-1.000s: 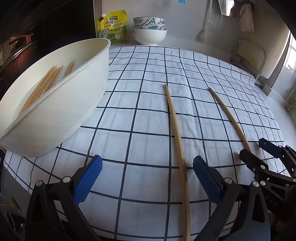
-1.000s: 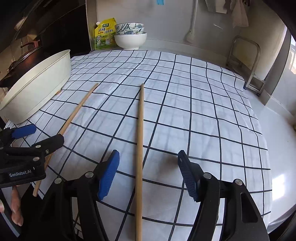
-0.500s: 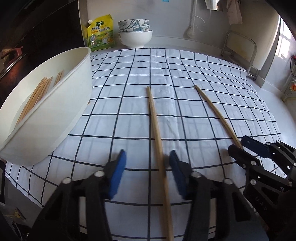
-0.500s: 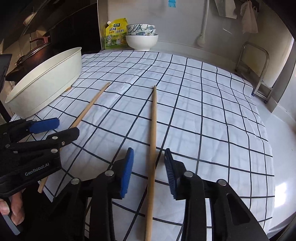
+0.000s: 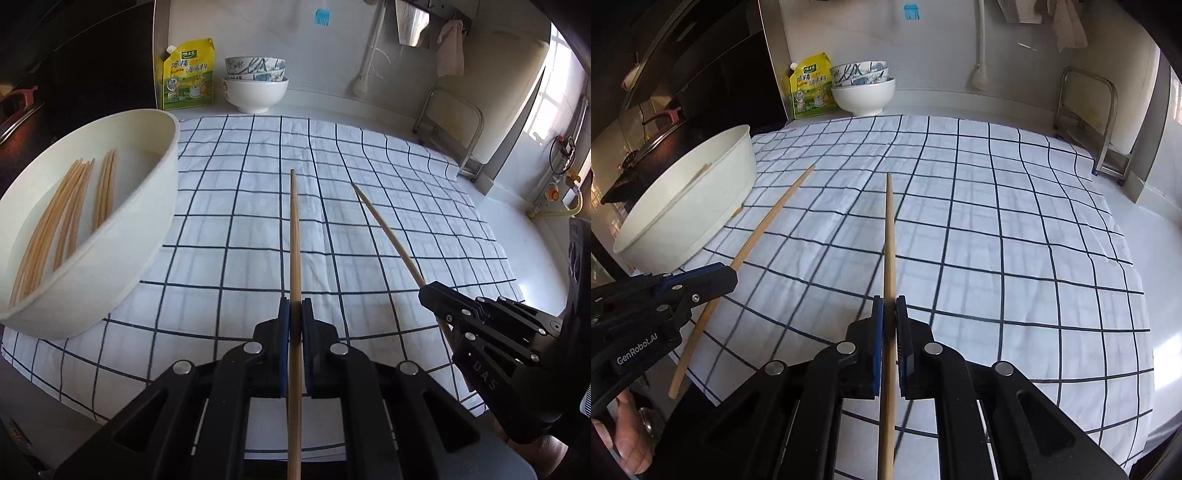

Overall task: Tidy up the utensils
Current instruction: 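Lift both held chopsticks and carry them over the white water basin, then open both tools to drop the chopsticks into the basin water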

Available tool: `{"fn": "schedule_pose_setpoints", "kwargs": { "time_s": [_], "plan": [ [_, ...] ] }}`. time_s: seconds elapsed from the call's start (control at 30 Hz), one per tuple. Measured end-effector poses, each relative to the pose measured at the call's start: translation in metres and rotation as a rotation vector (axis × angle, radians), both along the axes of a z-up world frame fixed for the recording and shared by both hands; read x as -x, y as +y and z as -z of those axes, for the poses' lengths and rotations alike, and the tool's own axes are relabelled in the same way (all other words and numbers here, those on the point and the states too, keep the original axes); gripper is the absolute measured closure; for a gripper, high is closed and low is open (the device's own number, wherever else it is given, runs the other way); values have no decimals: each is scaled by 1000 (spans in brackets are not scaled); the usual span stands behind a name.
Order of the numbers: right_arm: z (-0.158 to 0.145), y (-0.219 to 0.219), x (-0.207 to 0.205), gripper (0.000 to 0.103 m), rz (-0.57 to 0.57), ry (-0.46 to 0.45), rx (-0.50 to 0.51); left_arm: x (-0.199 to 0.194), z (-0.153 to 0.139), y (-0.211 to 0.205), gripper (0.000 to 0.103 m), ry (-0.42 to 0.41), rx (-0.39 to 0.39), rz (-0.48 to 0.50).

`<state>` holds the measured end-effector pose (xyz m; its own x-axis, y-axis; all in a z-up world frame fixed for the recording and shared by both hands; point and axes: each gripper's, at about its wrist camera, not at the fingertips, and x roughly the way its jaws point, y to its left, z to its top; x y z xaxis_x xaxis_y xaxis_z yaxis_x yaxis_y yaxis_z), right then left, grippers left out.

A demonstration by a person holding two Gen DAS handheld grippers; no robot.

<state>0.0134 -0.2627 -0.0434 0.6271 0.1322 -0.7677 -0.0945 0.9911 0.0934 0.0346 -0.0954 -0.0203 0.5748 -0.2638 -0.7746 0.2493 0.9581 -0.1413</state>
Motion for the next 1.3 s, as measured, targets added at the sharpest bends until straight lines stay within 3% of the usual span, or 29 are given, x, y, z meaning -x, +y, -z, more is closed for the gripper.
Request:
{"fn": "schedule_pose_setpoints", "kwargs": {
  "time_s": [0.23, 0.47, 0.77, 1.13, 1.17, 1.23, 1.27, 1.3],
  "plan": [
    [-49, 50, -22, 96, -55, -95, -64, -12, -49, 67, 96, -104, 60, -90],
    [-77, 139, -69, 96, -188, -114, -114, -44, -75, 155, 96, -166, 28, -215],
    [-63, 226, -130, 96, -280, -18, -105, -87, -62, 222, 96, -131, -8, -295],
    [-38, 253, -148, 96, -282, 47, -85, -101, -38, 238, 95, -66, -8, -310],
    [-38, 252, -148, 96, -277, 48, -90, -100, -38, 240, 89, -63, -8, -321],
    [-38, 248, -146, 88, -265, 42, -103, -99, -37, 243, 57, -57, -6, -346],
    [-38, 246, -144, 78, -258, 36, -105, -96, -37, 245, 34, -66, -3, -365],
    [-38, 243, -141, 76, -250, 28, -104, -92, -38, 247, 30, -86, 4, -382]
  ]
}}
